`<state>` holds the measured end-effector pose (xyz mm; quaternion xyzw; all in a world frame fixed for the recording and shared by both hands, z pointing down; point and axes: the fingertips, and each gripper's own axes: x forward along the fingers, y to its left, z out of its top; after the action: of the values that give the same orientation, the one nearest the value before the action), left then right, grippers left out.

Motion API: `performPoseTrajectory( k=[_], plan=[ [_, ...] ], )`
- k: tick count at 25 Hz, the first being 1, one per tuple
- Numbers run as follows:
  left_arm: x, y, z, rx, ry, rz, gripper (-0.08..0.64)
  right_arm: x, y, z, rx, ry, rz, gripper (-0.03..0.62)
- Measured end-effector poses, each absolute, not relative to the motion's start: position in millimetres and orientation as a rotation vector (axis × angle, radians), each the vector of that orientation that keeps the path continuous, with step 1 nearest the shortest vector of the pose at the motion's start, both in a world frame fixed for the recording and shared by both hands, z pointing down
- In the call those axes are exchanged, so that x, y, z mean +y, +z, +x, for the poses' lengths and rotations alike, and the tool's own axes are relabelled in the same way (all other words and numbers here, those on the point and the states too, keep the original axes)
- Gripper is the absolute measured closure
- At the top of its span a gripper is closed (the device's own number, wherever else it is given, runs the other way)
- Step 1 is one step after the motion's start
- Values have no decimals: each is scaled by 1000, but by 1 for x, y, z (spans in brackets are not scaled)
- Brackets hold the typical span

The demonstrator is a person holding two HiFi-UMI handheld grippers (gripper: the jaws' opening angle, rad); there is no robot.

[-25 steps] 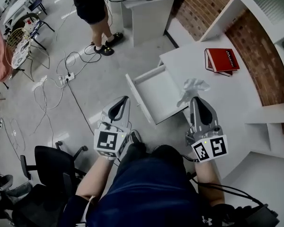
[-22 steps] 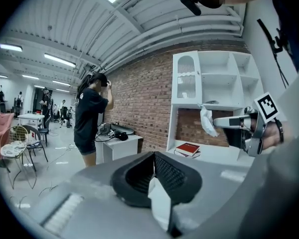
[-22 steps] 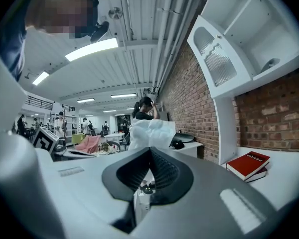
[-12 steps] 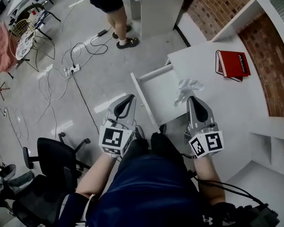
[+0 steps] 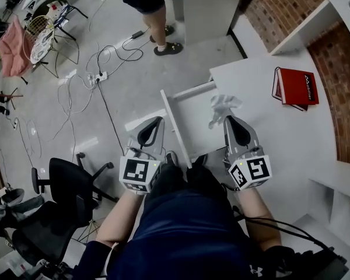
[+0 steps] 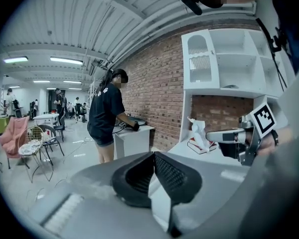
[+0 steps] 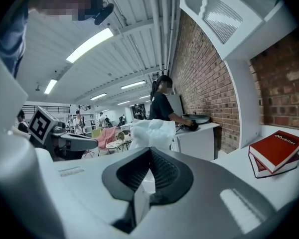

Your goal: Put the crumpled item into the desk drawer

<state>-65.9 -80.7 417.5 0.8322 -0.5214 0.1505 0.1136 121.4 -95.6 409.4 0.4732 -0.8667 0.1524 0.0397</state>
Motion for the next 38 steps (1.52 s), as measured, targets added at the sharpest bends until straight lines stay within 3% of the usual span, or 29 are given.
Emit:
performPoseTrajectory(
  k=[24,38],
  plan=[
    [-98,518,-75,-1298,635,2394,555,-88,533,96,-2406,703,1357,589],
    [-79,550,-94,-1293,670,2291,555,-65,677,74,-2155,804,1035,589]
  ],
)
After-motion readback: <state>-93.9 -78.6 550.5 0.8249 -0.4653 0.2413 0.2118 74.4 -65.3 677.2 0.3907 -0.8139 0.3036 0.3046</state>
